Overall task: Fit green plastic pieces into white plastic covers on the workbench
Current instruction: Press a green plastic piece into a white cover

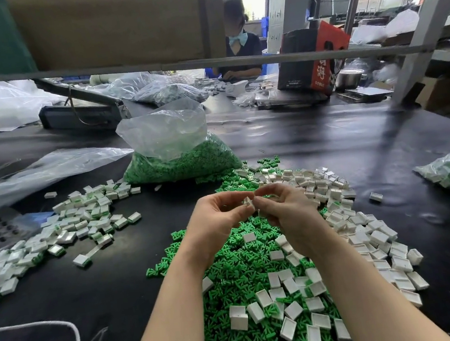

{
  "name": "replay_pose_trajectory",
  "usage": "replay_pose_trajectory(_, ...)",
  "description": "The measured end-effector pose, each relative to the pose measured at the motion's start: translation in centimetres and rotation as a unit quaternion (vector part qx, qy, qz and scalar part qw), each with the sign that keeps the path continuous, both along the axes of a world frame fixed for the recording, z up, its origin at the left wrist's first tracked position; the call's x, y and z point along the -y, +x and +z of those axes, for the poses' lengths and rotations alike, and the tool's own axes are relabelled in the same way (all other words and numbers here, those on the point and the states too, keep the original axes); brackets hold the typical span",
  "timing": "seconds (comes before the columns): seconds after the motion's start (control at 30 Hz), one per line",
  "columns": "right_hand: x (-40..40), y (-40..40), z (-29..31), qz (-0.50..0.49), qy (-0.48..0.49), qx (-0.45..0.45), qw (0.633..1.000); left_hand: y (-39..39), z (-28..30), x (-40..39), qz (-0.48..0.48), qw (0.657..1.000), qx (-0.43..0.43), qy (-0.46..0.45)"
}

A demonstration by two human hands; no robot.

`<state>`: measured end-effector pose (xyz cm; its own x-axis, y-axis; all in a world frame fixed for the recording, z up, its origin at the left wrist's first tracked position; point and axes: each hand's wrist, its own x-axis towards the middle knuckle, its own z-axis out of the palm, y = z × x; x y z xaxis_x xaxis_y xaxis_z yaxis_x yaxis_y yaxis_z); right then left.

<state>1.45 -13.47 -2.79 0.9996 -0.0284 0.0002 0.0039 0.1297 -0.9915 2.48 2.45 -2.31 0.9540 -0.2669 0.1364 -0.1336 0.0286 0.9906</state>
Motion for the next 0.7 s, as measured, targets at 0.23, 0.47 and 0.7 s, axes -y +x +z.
replay_pose_trajectory(0.23, 0.9, 0.1, -1.0, -0.014, -0.575, 0.050, 0.816, 0.1, -0.1, 0.1, 0.039, 0.998, 0.045, 0.017)
replay_pose_trajectory(0.47, 1.0, 0.6, -1.6, 0.002, -0.603, 0.054, 0.796, 0.0, 0.1, -0.1, 0.090, 0.994, 0.016, -0.060)
replay_pose_trajectory(0.7, 1.2, 0.8, -2.0, -0.007, -0.567, 0.039, 0.823, 0.1, 0.2, -0.4, 0.082, 0.992, -0.012, -0.094)
